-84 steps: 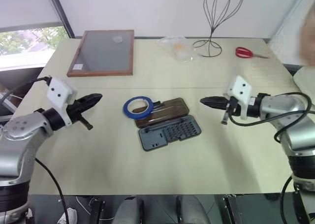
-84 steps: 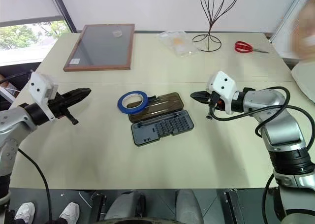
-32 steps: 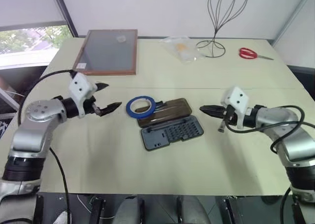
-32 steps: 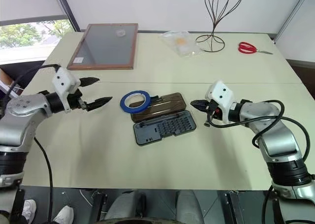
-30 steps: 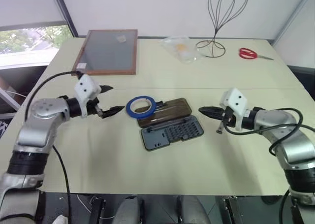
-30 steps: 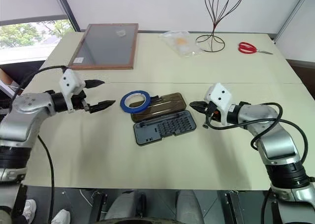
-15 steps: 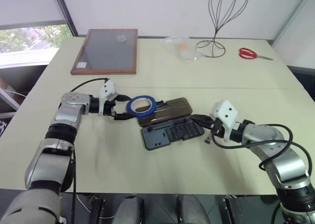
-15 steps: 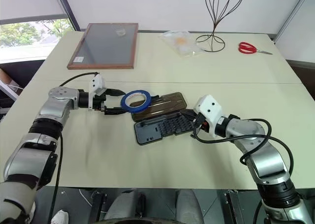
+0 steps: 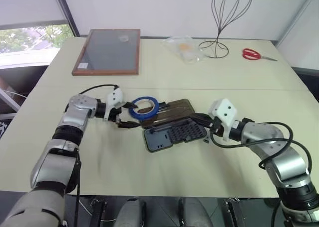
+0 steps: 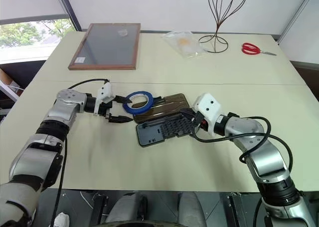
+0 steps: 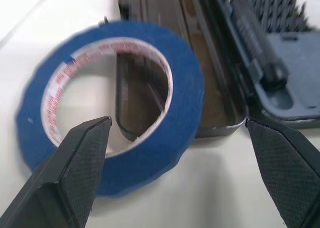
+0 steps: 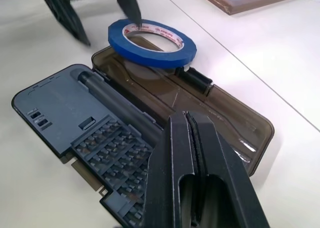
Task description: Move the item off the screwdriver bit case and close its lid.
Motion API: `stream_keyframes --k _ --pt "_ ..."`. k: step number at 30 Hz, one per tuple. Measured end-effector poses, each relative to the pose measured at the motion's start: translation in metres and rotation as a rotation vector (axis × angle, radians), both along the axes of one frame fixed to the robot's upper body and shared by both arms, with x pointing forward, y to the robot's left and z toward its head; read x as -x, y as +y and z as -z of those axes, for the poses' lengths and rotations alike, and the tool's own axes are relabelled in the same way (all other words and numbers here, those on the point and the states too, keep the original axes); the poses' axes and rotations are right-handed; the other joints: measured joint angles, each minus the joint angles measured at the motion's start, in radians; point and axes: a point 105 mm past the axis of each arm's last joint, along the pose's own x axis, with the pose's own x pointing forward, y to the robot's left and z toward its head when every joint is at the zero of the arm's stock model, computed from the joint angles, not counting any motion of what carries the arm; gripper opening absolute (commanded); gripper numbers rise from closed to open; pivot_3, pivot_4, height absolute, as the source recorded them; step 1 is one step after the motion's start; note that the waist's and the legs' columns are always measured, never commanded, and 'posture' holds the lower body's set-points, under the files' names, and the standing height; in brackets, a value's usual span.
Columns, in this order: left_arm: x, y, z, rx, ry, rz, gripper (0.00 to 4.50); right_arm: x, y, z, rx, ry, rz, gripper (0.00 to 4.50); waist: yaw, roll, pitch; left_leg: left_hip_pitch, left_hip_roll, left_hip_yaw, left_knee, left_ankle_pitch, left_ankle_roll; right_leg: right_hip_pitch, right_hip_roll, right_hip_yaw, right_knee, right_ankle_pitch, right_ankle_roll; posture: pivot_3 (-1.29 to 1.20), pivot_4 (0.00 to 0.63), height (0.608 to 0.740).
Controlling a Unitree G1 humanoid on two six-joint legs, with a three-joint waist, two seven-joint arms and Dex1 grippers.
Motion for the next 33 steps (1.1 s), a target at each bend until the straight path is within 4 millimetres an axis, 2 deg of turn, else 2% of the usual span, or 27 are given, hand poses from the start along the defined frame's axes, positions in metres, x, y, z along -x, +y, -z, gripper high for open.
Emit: stream_keyframes --k 5,6,8,14,15,20,26,29,33 --pt "-0.007 -0.003 0.001 0.006 -0.022 -0.035 4.49 -0.002 0.001 0.001 0.005 0.001 -0.002 0.00 0.000 0.000 0.000 0.000 0.000 0.000 0.000 0.000 0.000 0.000 0.000 0.000 0.000 0.000 0.000 0.00 0.150 0.740" --pt "-0.008 -0.003 0.002 0.010 -0.024 -0.048 4.24 -0.002 0.001 0.002 0.007 0.002 -0.003 0.00 0.000 0.000 0.000 0.000 0.000 0.000 0.000 0.000 0.000 0.000 0.000 0.000 0.000 0.000 0.000 0.00 0.150 0.740" --pt "-0.011 -0.003 0.002 0.019 -0.030 -0.072 3.63 -0.002 0.003 0.004 0.004 0.005 -0.005 0.00 -0.001 0.000 0.000 0.000 0.000 0.000 0.000 0.000 0.000 0.000 0.000 0.000 0.001 0.000 0.000 0.00 0.150 0.740" --pt "-0.015 -0.004 -0.001 0.018 -0.057 -0.090 0.60 -0.002 0.005 0.005 0.002 0.003 -0.009 0.00 -0.003 0.000 0.000 0.001 0.000 0.000 0.000 0.000 0.000 0.000 0.000 0.000 0.001 0.000 0.000 0.00 0.150 0.740" --pt "-0.016 -0.003 -0.001 0.018 -0.058 -0.092 0.43 -0.002 0.005 0.005 0.002 0.002 -0.009 0.00 -0.003 0.000 0.000 0.001 0.000 0.000 0.000 0.000 0.000 0.000 0.000 0.000 0.001 0.000 0.000 0.00 0.150 0.740" --pt "-0.017 -0.002 -0.002 0.028 -0.063 -0.107 0.44 -0.002 0.005 0.004 0.002 0.001 -0.009 0.00 -0.004 0.000 0.000 0.001 0.000 0.000 0.000 0.000 0.000 0.000 0.000 0.000 0.001 0.000 0.000 0.00 0.150 0.740" --pt "-0.023 0.007 -0.003 0.085 -0.099 -0.237 0.44 -0.002 0.006 0.006 0.007 0.002 -0.011 0.00 -0.006 0.000 0.000 0.001 0.000 -0.001 0.000 0.000 0.000 0.000 0.000 0.000 0.002 0.000 0.000 0.00 0.150 0.740" --pt "-0.024 0.024 -0.004 0.110 -0.133 -0.368 0.44 -0.002 0.007 0.006 0.008 0.003 -0.014 0.00 -0.008 0.000 0.000 0.001 0.001 -0.001 0.000 0.000 0.000 -0.001 0.000 0.000 0.003 0.000 0.000 0.00 0.150 0.740" --pt "-0.017 0.061 -0.005 0.142 -0.155 -0.595 0.44 -0.001 0.012 0.009 0.007 0.011 -0.031 0.00 -0.007 0.000 0.000 0.001 0.001 -0.001 0.000 0.000 0.000 -0.002 0.000 0.000 0.004 0.000 0.000 0.00 0.150 0.740"
